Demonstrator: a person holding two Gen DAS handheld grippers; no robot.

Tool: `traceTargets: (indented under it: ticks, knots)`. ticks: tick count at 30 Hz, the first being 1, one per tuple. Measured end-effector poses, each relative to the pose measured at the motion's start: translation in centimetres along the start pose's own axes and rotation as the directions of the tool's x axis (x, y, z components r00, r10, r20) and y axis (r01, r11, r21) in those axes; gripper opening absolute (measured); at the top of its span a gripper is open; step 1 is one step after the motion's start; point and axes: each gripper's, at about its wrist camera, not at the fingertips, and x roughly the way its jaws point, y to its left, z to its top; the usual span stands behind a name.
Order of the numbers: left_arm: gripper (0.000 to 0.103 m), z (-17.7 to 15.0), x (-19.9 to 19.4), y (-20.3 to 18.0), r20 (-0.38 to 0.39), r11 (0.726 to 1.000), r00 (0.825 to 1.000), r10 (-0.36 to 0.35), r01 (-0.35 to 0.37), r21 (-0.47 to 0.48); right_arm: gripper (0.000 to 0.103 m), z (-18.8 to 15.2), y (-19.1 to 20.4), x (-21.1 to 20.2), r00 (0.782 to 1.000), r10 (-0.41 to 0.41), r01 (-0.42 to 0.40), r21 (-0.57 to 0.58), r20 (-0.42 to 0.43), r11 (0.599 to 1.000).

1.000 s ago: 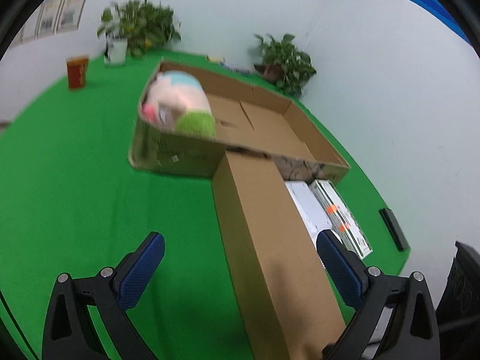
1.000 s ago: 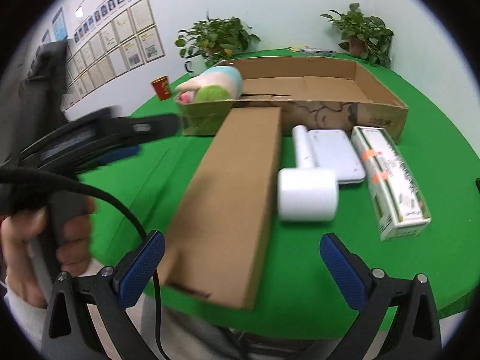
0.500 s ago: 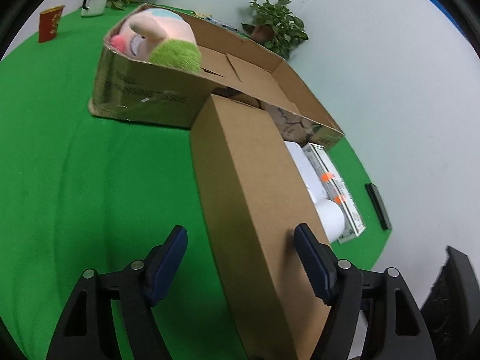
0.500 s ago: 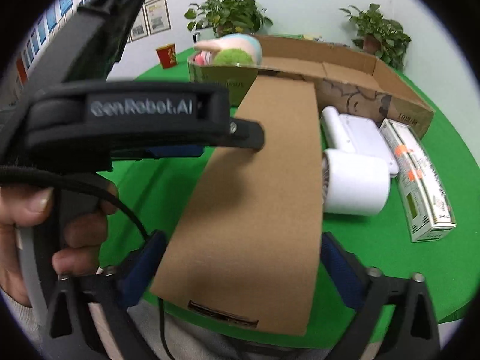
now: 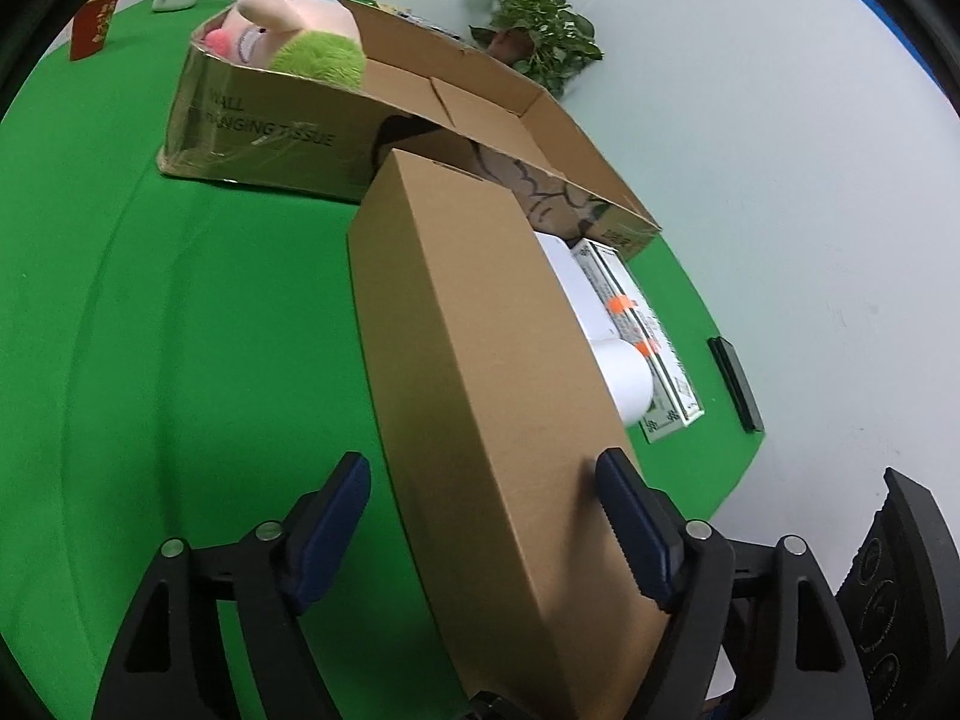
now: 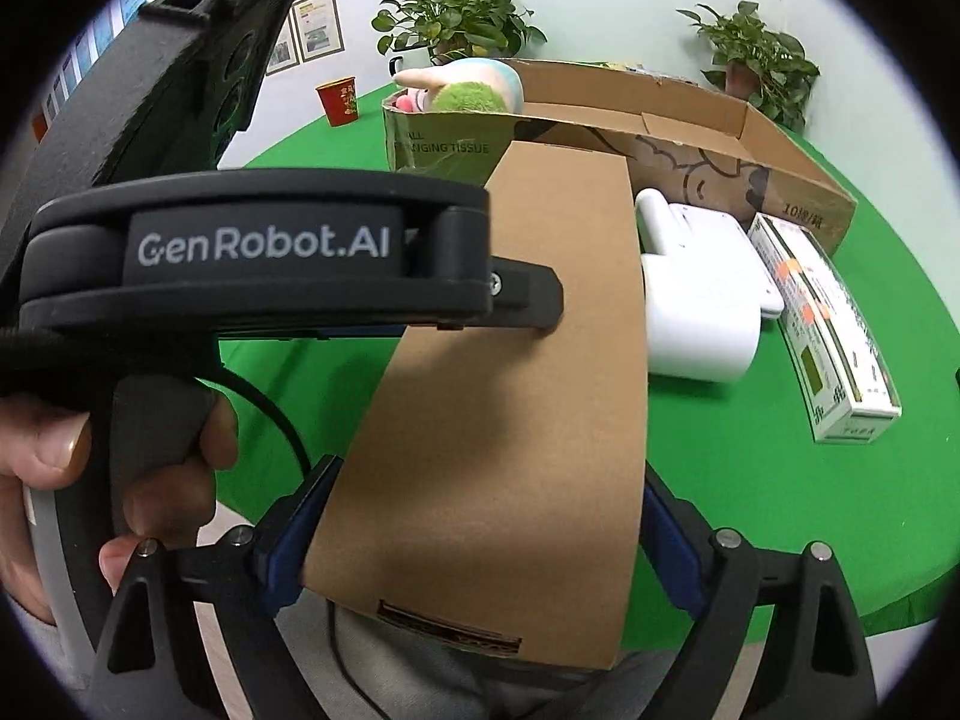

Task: Organize objects
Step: 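Grasp the long brown box edge with the right tool and lift it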

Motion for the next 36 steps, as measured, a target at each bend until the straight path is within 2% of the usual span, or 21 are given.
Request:
traceTargets:
  ticks: [4, 8, 11, 12, 15, 18, 21, 24, 27, 31, 36]
  knots:
    - [0.076, 0.3, -0.4, 0.2, 0.000, 1.000, 1.000, -0.004, 0.004, 0.011, 0.090, 0.6, -0.6, 0.0, 1.000, 0.011, -0.011, 0.003, 0.018, 1.000]
    - [0.081, -0.1, -0.8, 1.0, 0.002, 0.999, 0.999, -0.041, 0.041, -0.018, 0.090, 0.3, -1.5, -0.3, 0.994, 0.107, -0.108, 0.076, 0.007, 0.991]
    - [0.084, -0.4, -1.0, 1.7, 0.005, 0.995, 0.997, -0.077, 0.077, -0.056, 0.090, 0.3, -2.6, -0.5, 0.971, 0.239, -0.238, 0.168, 0.012, 0.957]
    - [0.084, -0.4, -1.3, 1.9, 0.007, 0.994, 0.996, -0.086, 0.087, -0.064, 0.090, 0.3, -3.0, -0.3, 0.954, 0.299, -0.296, 0.201, 0.015, 0.934]
    - [0.082, -0.5, -1.8, 2.1, 0.001, 0.993, 0.996, -0.094, 0.094, -0.074, 0.090, 0.2, -3.3, 0.0, 0.920, 0.392, -0.383, 0.240, 0.015, 0.892]
    - [0.066, -0.4, -2.3, 1.8, 0.002, 0.992, 0.994, -0.105, 0.105, -0.065, 0.090, 0.3, -3.3, 0.2, 0.905, 0.426, -0.415, 0.247, 0.009, 0.876]
    - [0.066, -0.2, -2.9, 1.3, 0.008, 0.996, 0.998, -0.067, 0.067, -0.065, 0.090, 0.4, -3.2, 0.3, 0.893, 0.451, -0.437, 0.249, 0.003, 0.864]
    - [0.066, -0.1, -3.3, 1.1, 0.017, 0.995, 0.998, -0.055, 0.057, -0.082, 0.091, 0.5, -2.9, -0.5, 0.916, 0.401, -0.395, 0.204, 0.012, 0.896]
    - [0.066, -0.2, -4.1, 0.6, 0.029, 0.995, 0.998, -0.054, 0.056, -0.081, 0.093, 0.6, -2.8, -1.6, 0.927, 0.374, -0.373, 0.157, 0.027, 0.914]
    - [0.064, -0.5, -4.9, -0.6, 0.044, 0.996, 0.997, -0.060, 0.063, -0.057, 0.093, 1.0, -2.8, -3.1, 0.957, 0.283, -0.287, 0.072, 0.058, 0.955]
    - [0.064, 0.1, -5.0, -2.9, 0.055, 0.993, 0.992, -0.113, 0.114, -0.008, 0.093, 1.4, -3.6, -4.3, 0.965, 0.248, -0.250, 0.012, 0.088, 0.968]
